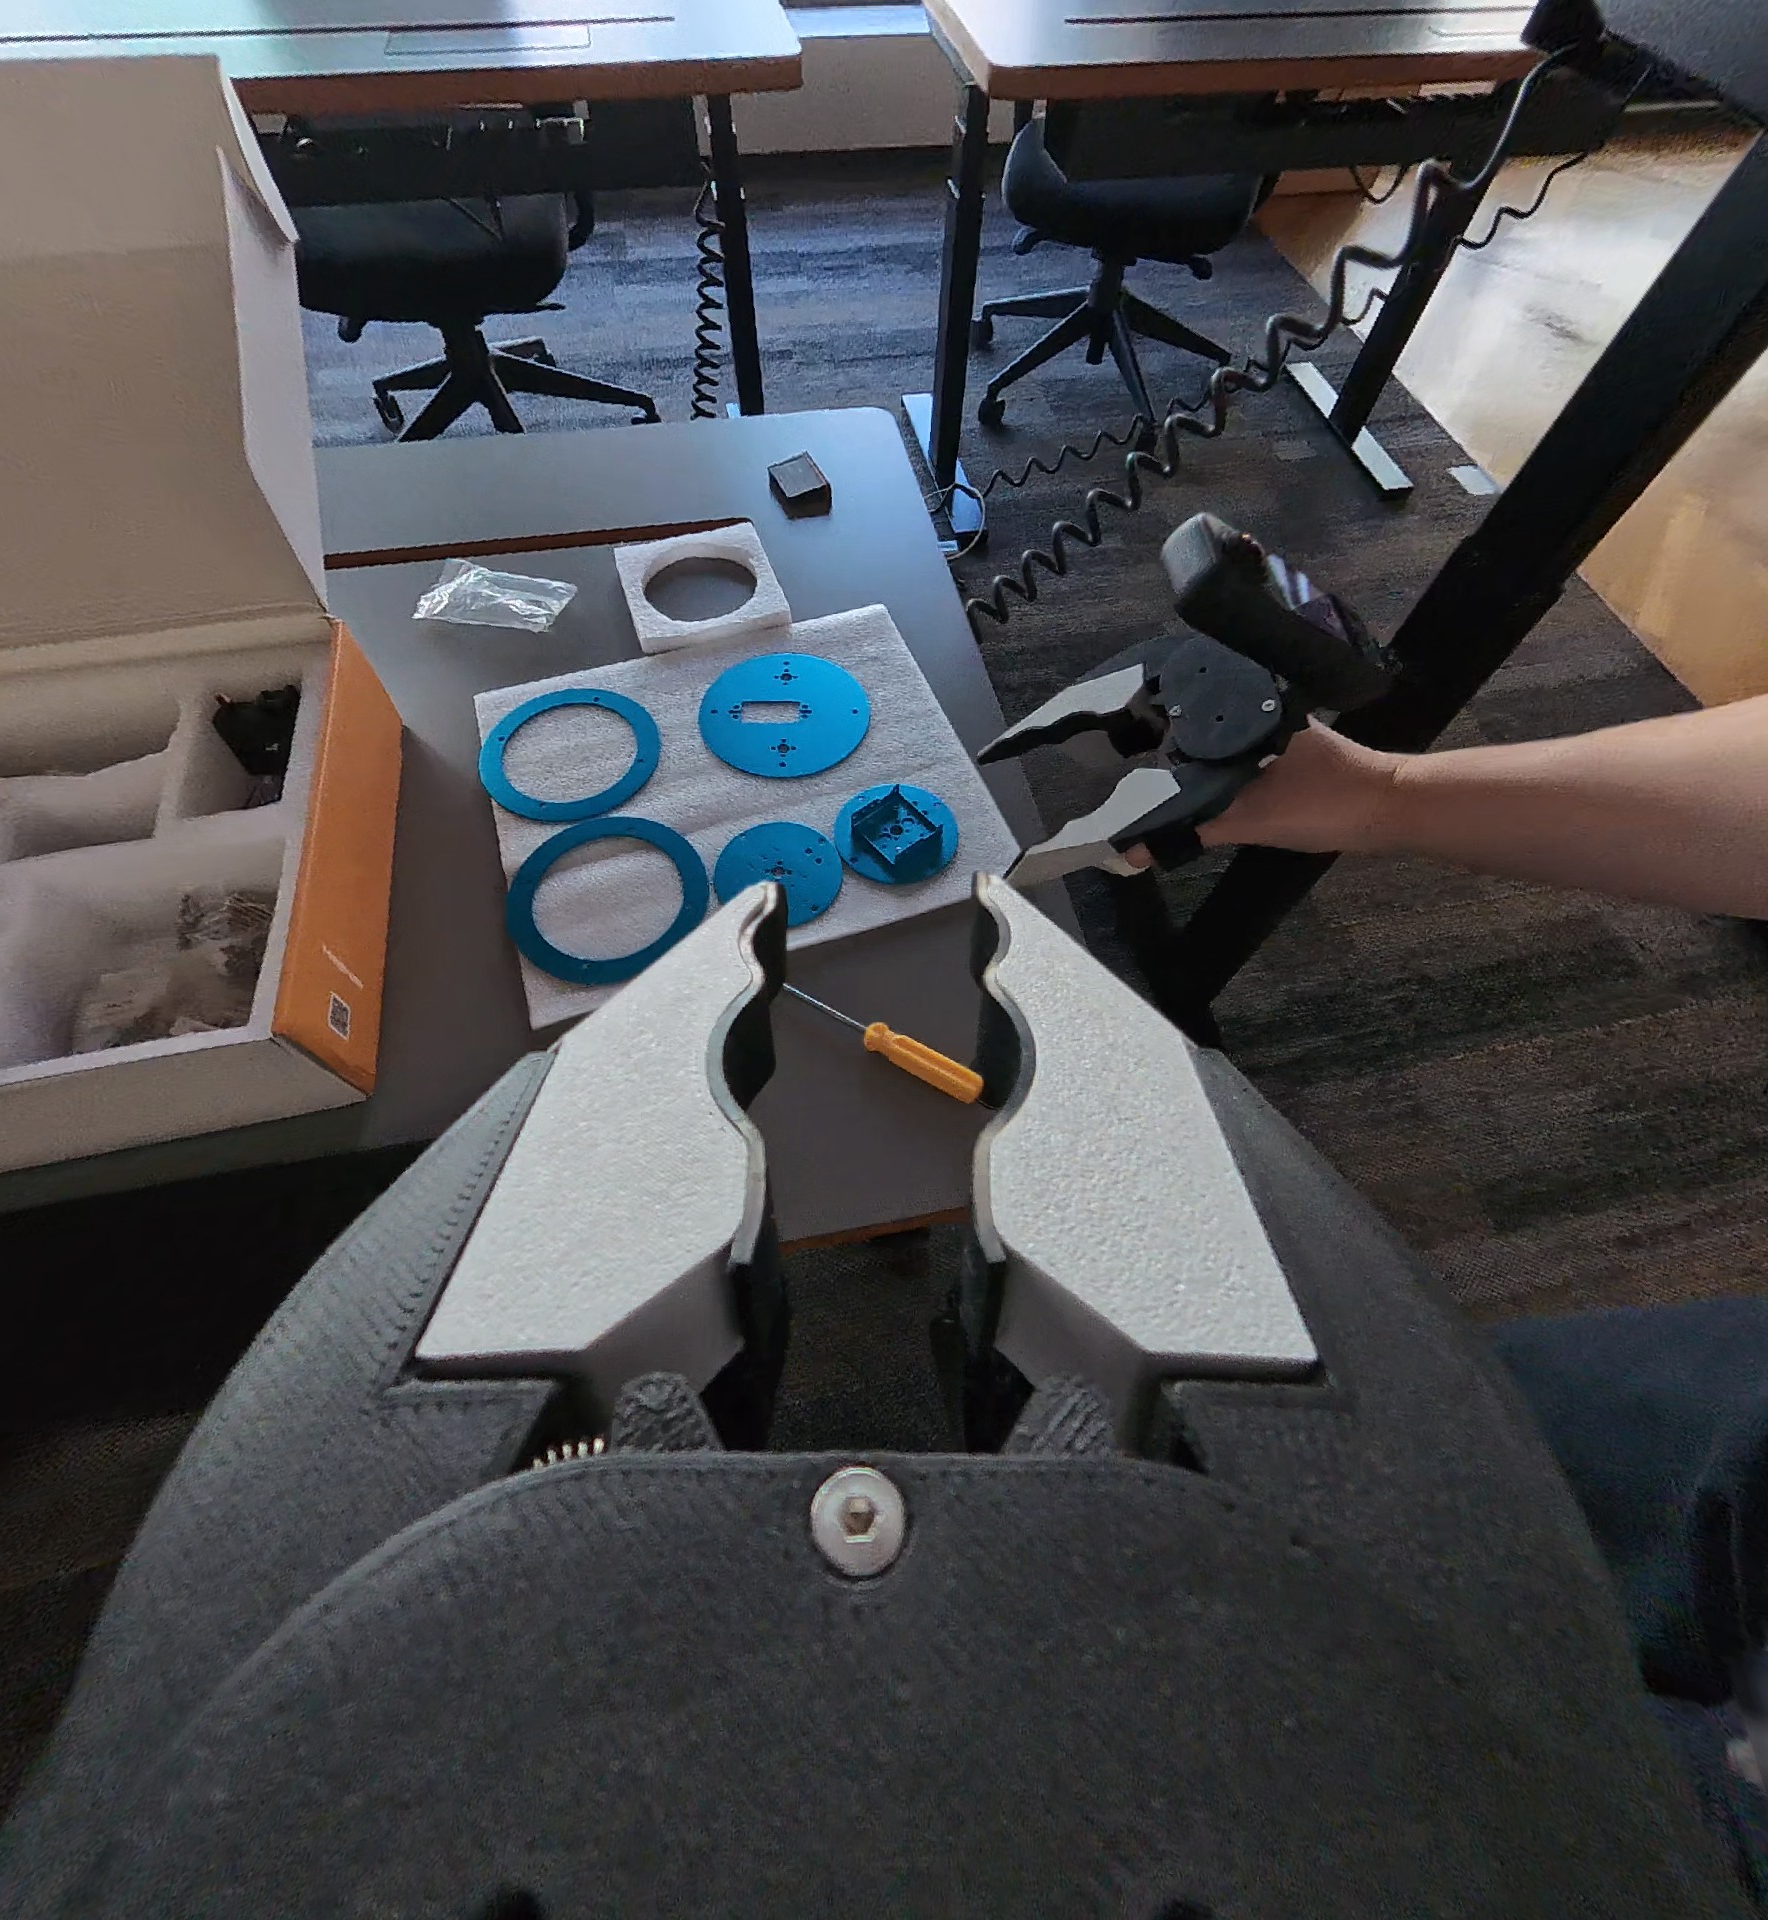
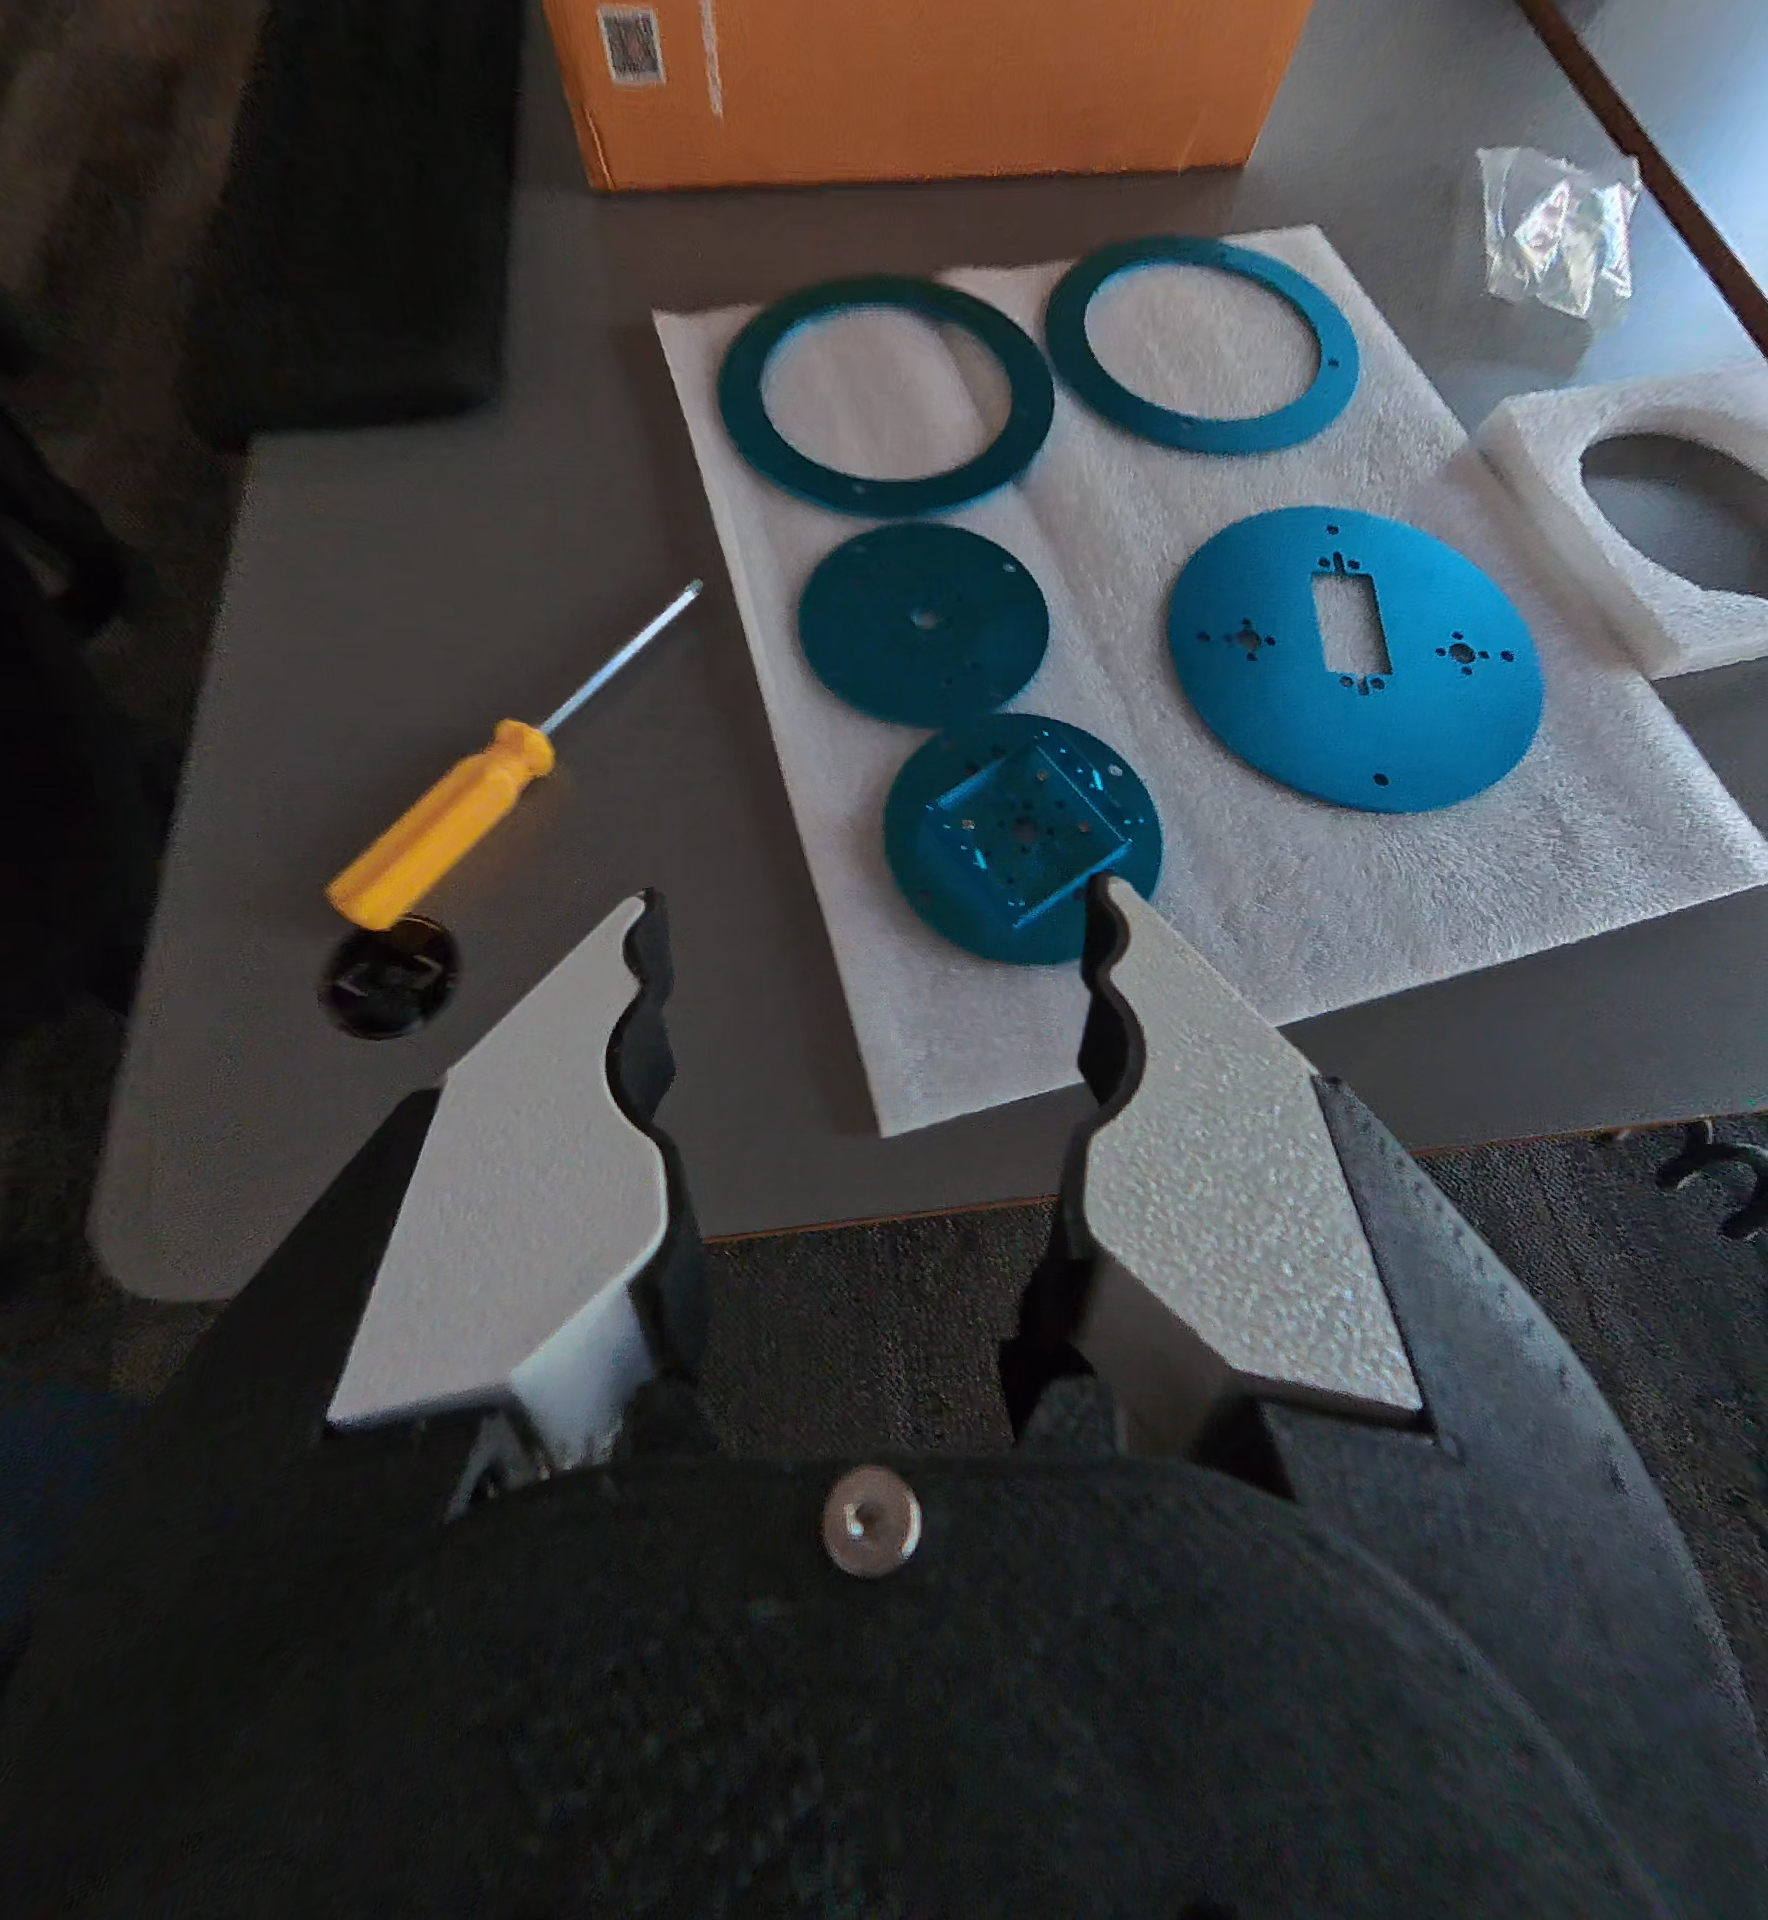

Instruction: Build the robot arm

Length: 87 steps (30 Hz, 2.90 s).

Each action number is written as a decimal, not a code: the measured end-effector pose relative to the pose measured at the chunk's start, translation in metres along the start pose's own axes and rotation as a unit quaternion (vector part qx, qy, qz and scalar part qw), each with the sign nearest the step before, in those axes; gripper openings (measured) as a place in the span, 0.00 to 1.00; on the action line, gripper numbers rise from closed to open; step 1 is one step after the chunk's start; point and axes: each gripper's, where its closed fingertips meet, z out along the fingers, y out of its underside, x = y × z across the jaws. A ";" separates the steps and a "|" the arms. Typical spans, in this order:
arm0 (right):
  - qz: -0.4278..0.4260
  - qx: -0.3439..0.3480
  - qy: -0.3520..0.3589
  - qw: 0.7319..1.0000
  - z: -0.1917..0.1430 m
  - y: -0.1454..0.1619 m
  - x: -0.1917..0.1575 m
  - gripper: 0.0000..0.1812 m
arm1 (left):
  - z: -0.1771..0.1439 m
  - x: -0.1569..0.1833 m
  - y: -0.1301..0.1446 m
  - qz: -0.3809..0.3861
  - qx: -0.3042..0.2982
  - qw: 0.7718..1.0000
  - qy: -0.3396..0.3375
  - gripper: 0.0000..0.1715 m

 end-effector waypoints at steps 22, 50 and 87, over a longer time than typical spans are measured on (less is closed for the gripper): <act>-0.055 -0.052 -0.132 0.988 0.071 0.031 0.042 0.43 | 0.254 -0.023 0.088 0.164 -0.090 0.943 0.277 0.38; 0.035 -0.008 -0.189 0.981 0.067 0.025 0.043 0.42 | 0.315 -0.021 0.151 0.093 -0.253 0.914 0.303 0.36; 0.066 0.041 -0.204 0.976 0.059 0.016 0.039 0.43 | 0.309 -0.004 0.137 -0.571 -0.115 0.761 0.286 0.00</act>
